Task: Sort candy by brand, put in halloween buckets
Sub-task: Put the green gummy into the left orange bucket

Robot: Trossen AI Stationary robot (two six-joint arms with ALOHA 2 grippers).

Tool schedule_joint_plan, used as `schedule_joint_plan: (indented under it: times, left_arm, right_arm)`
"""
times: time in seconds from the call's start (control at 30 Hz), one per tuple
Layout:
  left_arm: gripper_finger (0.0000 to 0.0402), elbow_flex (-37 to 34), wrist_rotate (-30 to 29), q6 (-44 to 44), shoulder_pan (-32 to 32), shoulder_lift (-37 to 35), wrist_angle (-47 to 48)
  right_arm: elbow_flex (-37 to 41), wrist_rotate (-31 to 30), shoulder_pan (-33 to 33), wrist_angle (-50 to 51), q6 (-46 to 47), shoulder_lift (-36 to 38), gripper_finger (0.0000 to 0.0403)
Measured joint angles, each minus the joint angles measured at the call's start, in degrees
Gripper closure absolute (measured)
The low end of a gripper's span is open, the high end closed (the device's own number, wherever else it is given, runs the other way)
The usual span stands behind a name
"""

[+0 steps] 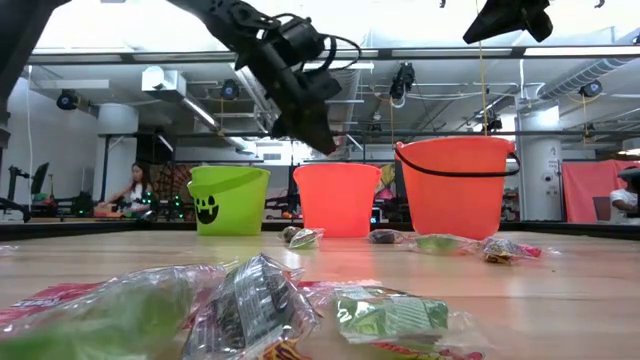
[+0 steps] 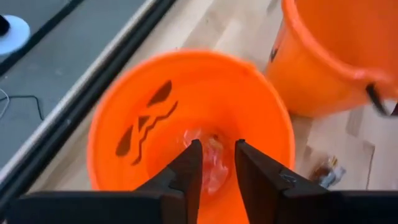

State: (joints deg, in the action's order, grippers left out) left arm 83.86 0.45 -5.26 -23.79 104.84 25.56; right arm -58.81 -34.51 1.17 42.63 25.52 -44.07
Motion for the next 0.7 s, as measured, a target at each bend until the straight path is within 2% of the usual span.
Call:
schedule_joint_plan:
  times: [0.17,0.33,0.53,0.7]
  left_arm:
    - [0.0295,0.6,-0.4,0.3,0.1,-3.0,2.4]
    - [0.029,-0.8,0.1,2.2,2.6,-12.2,6.0]
    - [0.029,-10.8,0.2,4.4,7.7,-27.1,7.6]
    - [0.029,-22.2,0.4,2.1,11.5,-38.1,7.1]
  right_arm:
    - [0.0,0.6,0.0,-0.6,1.7,0.0,0.0385]
    - [-4.9,9.3,0.0,-2.2,-1.6,-2.6,0.0385]
    - [-15.4,15.3,-0.7,-2.2,-7.3,-14.6,0.0385]
    - [-24.4,18.0,-2.6,1.5,-3.3,-26.3,0.0385]
